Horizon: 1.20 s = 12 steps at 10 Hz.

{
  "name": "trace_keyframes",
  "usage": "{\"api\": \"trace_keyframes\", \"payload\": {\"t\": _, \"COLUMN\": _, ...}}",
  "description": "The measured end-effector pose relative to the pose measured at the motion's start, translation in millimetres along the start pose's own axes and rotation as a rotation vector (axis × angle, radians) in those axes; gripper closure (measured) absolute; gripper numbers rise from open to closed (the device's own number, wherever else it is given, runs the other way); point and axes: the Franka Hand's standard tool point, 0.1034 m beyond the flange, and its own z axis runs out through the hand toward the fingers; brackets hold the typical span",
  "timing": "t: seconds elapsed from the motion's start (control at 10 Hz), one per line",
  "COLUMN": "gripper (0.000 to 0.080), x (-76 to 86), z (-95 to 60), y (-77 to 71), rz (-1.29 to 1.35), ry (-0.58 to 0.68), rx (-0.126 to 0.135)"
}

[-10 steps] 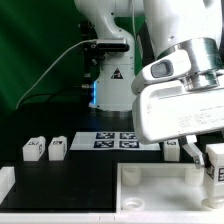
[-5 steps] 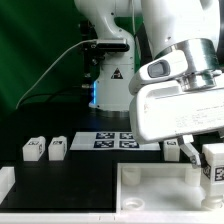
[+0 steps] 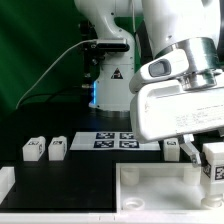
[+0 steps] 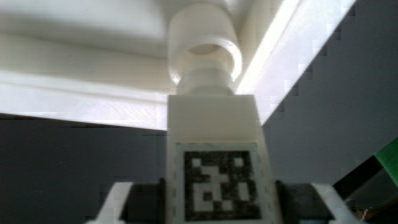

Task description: Assemble one leg

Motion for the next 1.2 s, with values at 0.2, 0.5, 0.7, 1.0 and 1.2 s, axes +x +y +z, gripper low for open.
{"api": "trace_keyframes", "payload": {"t": 0.2, "gripper": 0.0506, "x": -4.6, "z": 2.3, "y": -1.1, "rz": 0.0, "ry": -0.01, "rx": 0.003}}
{"api": "trace_keyframes", "payload": {"t": 0.5, "gripper": 0.0506, "x": -8.4, "z": 5.8, "y": -1.0, "rz": 0.003, "ry": -0.017, "rx": 0.005}}
{"api": "trace_keyframes", "payload": {"t": 0.7, "gripper": 0.0506, "x": -8.3, "z": 12.0, "y": -0.6, "rz": 0.006, "ry": -0.016, "rx": 0.006}}
{"api": "trace_keyframes", "payload": {"t": 1.0, "gripper": 0.0506, "x": -1.2, "z": 15.8, "y": 0.8, "rz": 0.01, "ry": 0.027, "rx": -0.003}}
{"api": "trace_keyframes", "payload": {"t": 1.2, "gripper": 0.0506, "x": -1.9, "z": 15.1, "y": 2.0, "rz": 0.011, "ry": 0.035, "rx": -0.006}}
